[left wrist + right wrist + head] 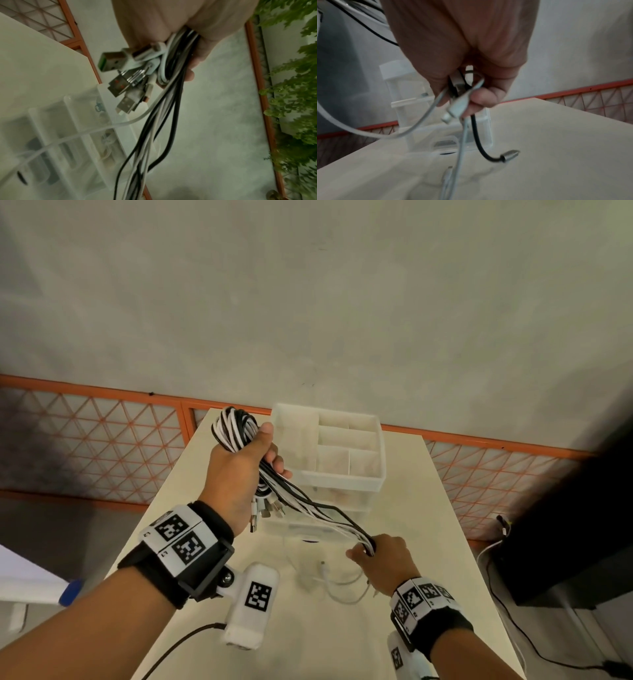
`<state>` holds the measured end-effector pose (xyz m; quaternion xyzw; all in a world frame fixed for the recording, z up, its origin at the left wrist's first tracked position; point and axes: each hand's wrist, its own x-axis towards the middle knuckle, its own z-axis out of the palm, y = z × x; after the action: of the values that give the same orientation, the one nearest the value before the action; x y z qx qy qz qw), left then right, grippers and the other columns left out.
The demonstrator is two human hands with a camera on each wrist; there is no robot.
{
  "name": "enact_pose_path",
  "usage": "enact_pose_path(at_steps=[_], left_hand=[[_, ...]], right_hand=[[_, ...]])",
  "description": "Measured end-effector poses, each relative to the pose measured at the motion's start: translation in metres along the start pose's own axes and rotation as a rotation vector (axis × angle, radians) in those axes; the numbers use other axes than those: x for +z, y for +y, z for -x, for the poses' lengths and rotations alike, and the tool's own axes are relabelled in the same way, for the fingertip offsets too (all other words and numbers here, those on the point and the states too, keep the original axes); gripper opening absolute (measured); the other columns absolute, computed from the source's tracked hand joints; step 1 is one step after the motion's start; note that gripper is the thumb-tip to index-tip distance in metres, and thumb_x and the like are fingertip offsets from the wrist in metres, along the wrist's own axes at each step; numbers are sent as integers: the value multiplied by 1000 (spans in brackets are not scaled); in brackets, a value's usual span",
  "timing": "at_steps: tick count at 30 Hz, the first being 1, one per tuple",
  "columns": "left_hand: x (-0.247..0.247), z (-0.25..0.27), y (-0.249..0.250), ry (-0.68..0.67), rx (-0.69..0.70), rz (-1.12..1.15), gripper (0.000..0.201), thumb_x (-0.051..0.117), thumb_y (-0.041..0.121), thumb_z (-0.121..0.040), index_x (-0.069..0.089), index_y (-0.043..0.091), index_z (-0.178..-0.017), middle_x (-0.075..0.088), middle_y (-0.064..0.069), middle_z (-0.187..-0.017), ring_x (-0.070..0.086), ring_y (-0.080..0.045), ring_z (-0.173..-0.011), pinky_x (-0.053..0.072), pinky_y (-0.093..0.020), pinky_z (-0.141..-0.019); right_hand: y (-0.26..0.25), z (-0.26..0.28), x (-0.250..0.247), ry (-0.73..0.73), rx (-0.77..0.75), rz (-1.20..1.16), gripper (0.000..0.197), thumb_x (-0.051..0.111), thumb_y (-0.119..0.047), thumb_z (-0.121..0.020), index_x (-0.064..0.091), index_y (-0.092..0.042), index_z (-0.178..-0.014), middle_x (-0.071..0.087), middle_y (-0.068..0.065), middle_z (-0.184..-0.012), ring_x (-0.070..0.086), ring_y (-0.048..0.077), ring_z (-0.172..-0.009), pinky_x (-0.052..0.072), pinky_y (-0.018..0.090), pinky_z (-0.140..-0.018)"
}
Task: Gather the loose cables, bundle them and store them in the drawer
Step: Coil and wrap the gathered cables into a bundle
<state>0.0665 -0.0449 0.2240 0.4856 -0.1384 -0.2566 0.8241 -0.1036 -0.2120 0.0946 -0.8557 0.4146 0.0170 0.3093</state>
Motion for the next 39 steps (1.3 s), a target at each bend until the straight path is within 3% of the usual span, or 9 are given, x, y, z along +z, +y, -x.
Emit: enact_pose_path(at_steps=[7, 11, 14, 20, 24, 29, 32, 36, 39], left_hand=[[-1, -10, 16, 47, 19, 60, 18, 59, 20, -97, 60, 15, -79, 49, -1, -59, 52, -17, -54, 57, -36, -61], [4, -9, 18, 49, 45, 36, 20, 57, 19, -98, 61, 16, -78, 49, -1, -60, 52, -17, -55, 57, -36, -62], [3, -14, 28, 79, 85, 64, 21, 59, 23, -96, 57, 14, -78, 49, 0, -59, 53, -16, -54, 57, -35, -62], [-1, -16, 30, 76, 93, -1, 22, 59, 23, -97, 56, 14, -77, 47, -1, -60, 53, -16, -53, 57, -35, -62], [6, -10, 14, 53, 51, -65, 20, 56, 16, -99, 59, 15, -79, 45, -3, -61, 51, -18, -53, 54, -35, -60], [24, 2, 0, -15, 44, -132, 17, 57, 16, -97, 58, 9, -82, 44, -5, -61, 51, -19, -52, 54, -35, -59], [32, 7, -2, -62, 42, -118, 20, 59, 17, -96, 56, 5, -81, 47, -6, -60, 52, -22, -53, 53, -36, -60], [29, 7, 4, -79, 58, -135, 21, 60, 19, -96, 55, 5, -80, 47, -5, -61, 53, -23, -55, 54, -38, -63], [20, 6, 6, -87, 40, -146, 21, 59, 20, -96, 56, 7, -81, 46, -5, -63, 53, -22, -57, 55, -37, -62]], right_hand=[[-6, 9, -11, 15, -148, 72, 24, 76, -32, -78, 54, -36, -84, 61, -2, -104, 62, 23, -95, 51, 36, -87], [-10, 0, -20, -23, -176, 108, 72, 71, -17, -75, 43, -32, -139, 55, 1, -119, 59, 28, -112, 51, 41, -96], [7, -8, -15, -93, -55, 235, 92, 70, -19, -78, 20, -36, -153, 58, 7, -121, 60, 31, -112, 52, 39, -92], [28, -4, 2, -116, 72, 248, 75, 55, -14, -79, 37, -40, -147, 68, -1, -101, 67, 22, -94, 58, 36, -86], [-15, 4, -20, 103, -183, -24, 58, 68, -24, -83, 51, -34, -137, 65, -8, -121, 62, 13, -101, 51, 30, -89], [-96, 36, -48, -4, -529, -320, 97, 84, -32, -75, 25, -35, -151, 44, -18, -147, 41, 0, -132, 34, 23, -106], [-119, 41, -34, -42, -589, -409, 87, 84, -22, -76, 34, -31, -146, 62, -21, -124, 60, -7, -110, 46, 13, -94], [-113, 33, -12, 28, -478, -535, 37, 70, -13, -89, 60, -17, -125, 72, -7, -84, 71, 10, -67, 62, 32, -70], [-102, 30, -10, 40, -444, -414, 12, 64, -19, -94, 70, -14, -102, 71, 4, -70, 69, 16, -53, 60, 33, -60]])
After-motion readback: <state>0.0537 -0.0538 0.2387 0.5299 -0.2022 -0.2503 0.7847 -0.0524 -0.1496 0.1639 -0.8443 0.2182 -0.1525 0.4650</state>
